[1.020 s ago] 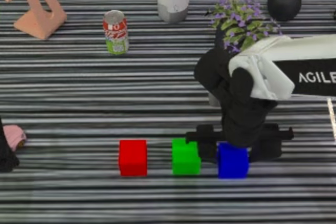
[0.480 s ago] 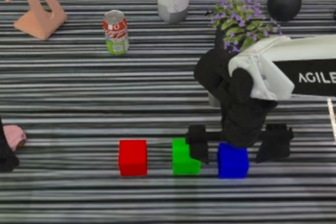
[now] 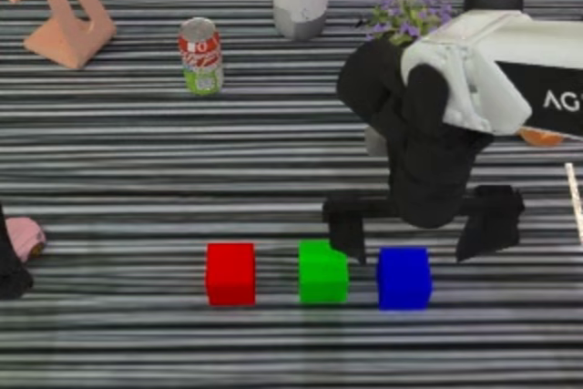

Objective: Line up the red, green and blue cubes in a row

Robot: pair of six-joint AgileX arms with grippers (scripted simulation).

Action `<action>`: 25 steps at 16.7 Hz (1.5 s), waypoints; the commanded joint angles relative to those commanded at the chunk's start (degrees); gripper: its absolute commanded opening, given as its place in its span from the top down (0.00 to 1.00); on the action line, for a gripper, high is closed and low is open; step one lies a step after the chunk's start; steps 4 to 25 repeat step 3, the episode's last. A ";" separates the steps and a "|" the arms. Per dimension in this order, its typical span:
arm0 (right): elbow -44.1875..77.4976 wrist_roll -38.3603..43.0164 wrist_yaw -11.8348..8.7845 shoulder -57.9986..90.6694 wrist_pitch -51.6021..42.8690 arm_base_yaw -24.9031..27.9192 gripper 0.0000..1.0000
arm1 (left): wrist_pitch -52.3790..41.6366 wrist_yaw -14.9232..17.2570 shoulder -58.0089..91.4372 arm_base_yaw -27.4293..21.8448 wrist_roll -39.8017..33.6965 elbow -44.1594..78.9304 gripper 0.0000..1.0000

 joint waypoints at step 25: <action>1.96 -0.17 0.00 -1.61 -2.77 0.09 0.00 | 0.00 0.00 0.00 0.00 0.00 0.00 0.00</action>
